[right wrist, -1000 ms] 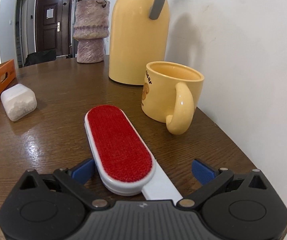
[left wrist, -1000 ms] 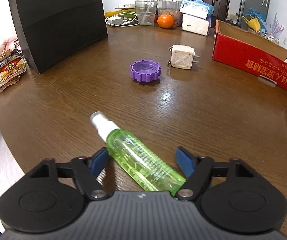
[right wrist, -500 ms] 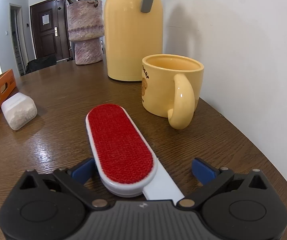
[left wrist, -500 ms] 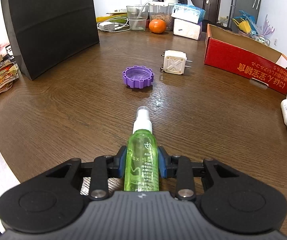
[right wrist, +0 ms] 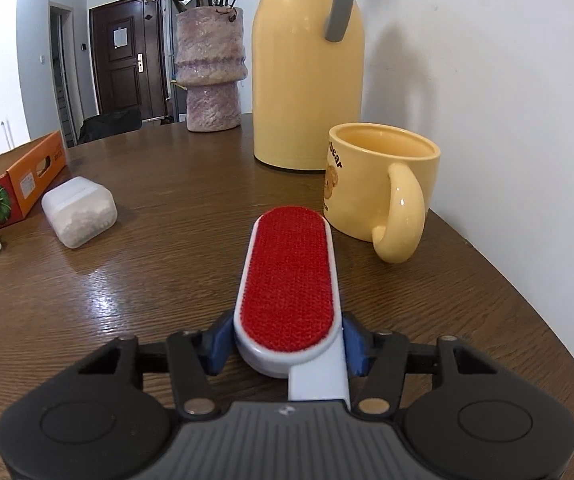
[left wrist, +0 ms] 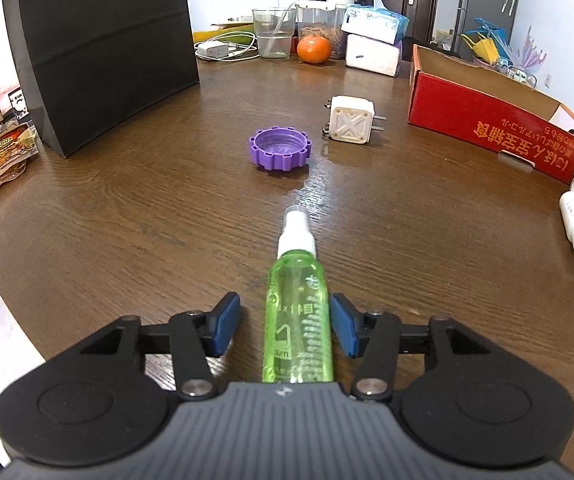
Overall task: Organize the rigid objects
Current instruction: 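Close the left tool on the spray bottle while the right tool grips the lint brush handle, then carry the spray bottle and lint brush over the red cardboard box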
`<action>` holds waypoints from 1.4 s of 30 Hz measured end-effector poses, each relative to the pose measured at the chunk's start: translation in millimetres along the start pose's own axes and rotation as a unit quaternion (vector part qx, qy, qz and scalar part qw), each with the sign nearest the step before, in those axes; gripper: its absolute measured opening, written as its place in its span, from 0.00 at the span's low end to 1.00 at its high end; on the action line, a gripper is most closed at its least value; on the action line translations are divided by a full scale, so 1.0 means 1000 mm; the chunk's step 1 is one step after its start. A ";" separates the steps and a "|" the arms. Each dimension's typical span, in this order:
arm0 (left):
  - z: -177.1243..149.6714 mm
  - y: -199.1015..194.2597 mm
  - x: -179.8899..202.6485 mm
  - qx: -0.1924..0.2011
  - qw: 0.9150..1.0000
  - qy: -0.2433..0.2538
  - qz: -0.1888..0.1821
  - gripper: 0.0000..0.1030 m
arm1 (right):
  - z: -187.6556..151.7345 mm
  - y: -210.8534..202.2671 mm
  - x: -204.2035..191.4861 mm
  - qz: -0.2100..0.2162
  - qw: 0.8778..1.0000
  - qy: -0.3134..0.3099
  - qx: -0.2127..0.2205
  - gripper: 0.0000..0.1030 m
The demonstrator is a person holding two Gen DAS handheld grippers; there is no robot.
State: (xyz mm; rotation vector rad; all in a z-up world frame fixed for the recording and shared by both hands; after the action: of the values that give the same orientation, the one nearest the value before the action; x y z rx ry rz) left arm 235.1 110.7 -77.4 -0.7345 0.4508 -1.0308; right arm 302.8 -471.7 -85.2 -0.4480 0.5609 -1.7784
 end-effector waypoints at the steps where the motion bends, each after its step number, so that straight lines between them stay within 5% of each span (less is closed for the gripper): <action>1: -0.001 -0.001 0.000 0.000 1.000 0.003 -0.001 0.47 | 0.000 -0.001 -0.001 -0.001 1.000 0.001 0.001 0.53; 4: -0.002 -0.004 0.001 0.004 1.000 0.011 -0.011 0.31 | -0.003 -0.002 -0.002 -0.002 1.000 0.007 0.004 0.53; 20: -0.004 -0.010 -0.006 0.010 0.999 0.010 -0.035 0.31 | -0.022 -0.031 -0.024 0.008 0.998 0.048 0.041 0.53; 42: 0.003 -0.059 0.004 0.080 0.991 0.034 -0.098 0.31 | -0.024 -0.102 -0.085 0.073 0.992 0.020 0.097 0.53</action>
State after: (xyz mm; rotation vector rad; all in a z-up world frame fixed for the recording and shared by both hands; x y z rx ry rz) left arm 203.6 90.2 -32.2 -0.6099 0.3554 -1.2639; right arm 232.0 -363.2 -46.4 -0.2310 0.4315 -1.6857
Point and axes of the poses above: each gripper's, at about its wrist camera, not at the fingertips, and y roughly the way its jaws point, x to its right, z to its top, the point moved 1 cm from there along y, roughly the way its jaws point, and after that the axes turned 1 degree about x, right-handed, at the moved point
